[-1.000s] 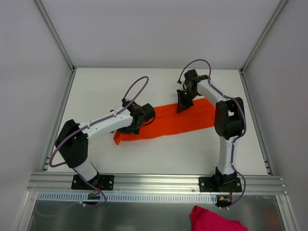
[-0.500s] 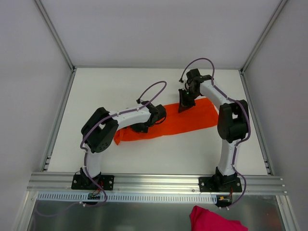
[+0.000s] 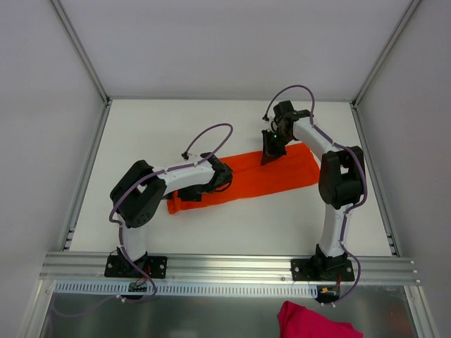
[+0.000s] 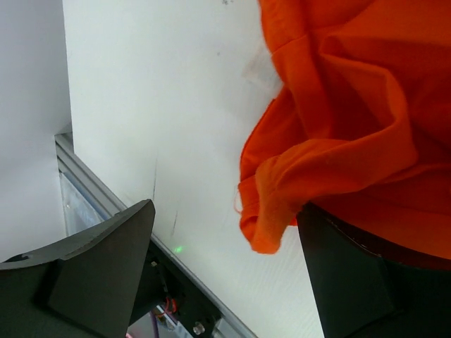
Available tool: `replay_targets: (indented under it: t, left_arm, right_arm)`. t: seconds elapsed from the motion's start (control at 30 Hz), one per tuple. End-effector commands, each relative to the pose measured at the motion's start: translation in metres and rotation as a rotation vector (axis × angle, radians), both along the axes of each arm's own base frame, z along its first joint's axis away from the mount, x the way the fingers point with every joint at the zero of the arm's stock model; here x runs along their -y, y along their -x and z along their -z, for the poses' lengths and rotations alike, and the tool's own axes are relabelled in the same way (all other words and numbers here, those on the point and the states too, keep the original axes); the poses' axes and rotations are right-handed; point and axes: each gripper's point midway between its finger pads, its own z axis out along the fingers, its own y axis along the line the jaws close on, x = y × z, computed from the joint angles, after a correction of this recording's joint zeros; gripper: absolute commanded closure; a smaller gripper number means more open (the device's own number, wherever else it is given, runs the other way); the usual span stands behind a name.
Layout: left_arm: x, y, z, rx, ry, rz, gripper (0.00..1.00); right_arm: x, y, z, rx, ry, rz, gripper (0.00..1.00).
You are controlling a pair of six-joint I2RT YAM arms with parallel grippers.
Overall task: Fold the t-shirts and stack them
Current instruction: Fold the other side of the tshirt into a rectangle
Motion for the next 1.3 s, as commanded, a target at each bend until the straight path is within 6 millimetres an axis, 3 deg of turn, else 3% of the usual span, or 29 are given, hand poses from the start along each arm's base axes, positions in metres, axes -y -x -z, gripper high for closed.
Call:
replay_targets:
  t: [0.0, 0.2, 0.43, 0.7, 0.8, 0.83, 1.0, 1.27]
  left_arm:
    - [-0.031, 0.022, -0.029, -0.022, -0.075, -0.033, 0.17]
    - [-0.025, 0.048, -0.008, -0.127, 0.050, -0.058, 0.17]
    - [-0.038, 0.082, -0.002, -0.223, 0.081, -0.085, 0.18]
    - [-0.042, 0.089, -0.013, -0.241, 0.077, -0.096, 0.20]
    - [-0.025, 0.089, -0.004, -0.294, 0.180, -0.039, 0.18]
    - [-0.011, 0.089, 0.003, -0.327, 0.248, -0.024, 0.17]
    - [0.025, 0.086, -0.005, -0.349, 0.431, 0.132, 0.13]
    - [-0.016, 0.100, -0.026, -0.314, 0.225, -0.054, 0.11]
  right_arm:
    - [-0.002, -0.001, -0.013, 0.031, -0.030, -0.007, 0.99]
    - [-0.001, -0.001, -0.014, 0.030, -0.028, -0.005, 0.99]
    - [-0.001, -0.001, -0.013, 0.032, -0.020, -0.009, 0.99]
    - [0.001, 0.000, -0.014, 0.036, -0.013, -0.009, 0.99]
    - [0.001, 0.000, -0.013, 0.035, -0.012, -0.010, 0.99]
    - [0.001, 0.000, -0.013, 0.034, -0.012, -0.010, 0.99]
    - [0.002, -0.002, -0.013, 0.039, -0.008, -0.009, 0.99]
    - [0.002, 0.001, -0.012, 0.034, -0.008, -0.011, 0.99]
